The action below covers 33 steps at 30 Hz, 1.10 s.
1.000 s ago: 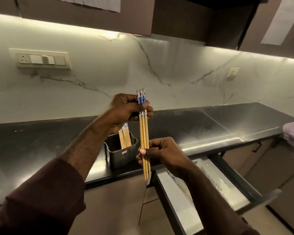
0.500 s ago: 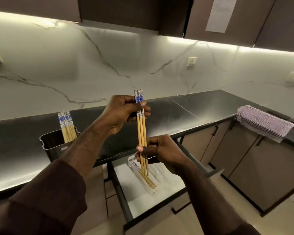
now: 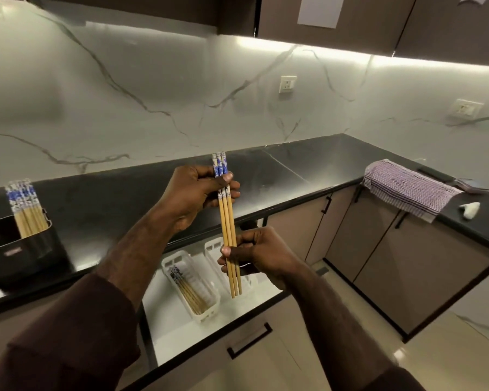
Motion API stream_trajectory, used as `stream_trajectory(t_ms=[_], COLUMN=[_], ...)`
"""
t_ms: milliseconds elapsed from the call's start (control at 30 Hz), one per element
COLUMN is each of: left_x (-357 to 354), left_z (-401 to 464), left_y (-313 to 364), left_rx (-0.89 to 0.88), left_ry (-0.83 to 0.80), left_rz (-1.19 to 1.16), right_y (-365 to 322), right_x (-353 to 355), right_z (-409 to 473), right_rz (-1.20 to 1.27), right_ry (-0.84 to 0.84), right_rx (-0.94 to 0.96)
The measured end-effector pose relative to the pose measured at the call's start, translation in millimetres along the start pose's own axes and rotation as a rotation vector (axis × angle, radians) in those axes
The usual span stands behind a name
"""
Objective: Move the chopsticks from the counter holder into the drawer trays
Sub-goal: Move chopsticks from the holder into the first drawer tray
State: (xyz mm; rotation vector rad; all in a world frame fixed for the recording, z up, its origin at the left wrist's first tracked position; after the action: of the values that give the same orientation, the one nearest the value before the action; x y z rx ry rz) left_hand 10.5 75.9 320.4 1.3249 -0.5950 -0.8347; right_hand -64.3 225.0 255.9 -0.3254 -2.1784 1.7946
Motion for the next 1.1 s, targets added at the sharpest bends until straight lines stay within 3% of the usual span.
stream_trajectory(t_ms=[533,1100], left_x=[24,64], left_z=[127,115], left_y=[-70,-180], left_rx=[0.115,0.400], left_ry=[0.094,0.378], left_rz=[-0.070,-0.097], right_y=[20,97], right_x=[56,64], right_z=[130,196], right_rz=[-0.011,-0.096], right_ry=[-0.050,-0.407], right_rx=[-0.102,-0.375])
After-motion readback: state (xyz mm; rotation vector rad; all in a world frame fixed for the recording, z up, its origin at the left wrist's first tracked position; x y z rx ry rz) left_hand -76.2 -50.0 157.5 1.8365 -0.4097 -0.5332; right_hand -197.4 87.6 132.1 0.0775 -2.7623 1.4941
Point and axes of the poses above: each hand's wrist, its own z-axis towards the middle knuckle, its own x-axis out of the back of the hand, y = z × x, the point moved 3 cm from there along z, towards the middle knuckle, and after that the axes turned 1 degree about z, right-handed, at the moved point
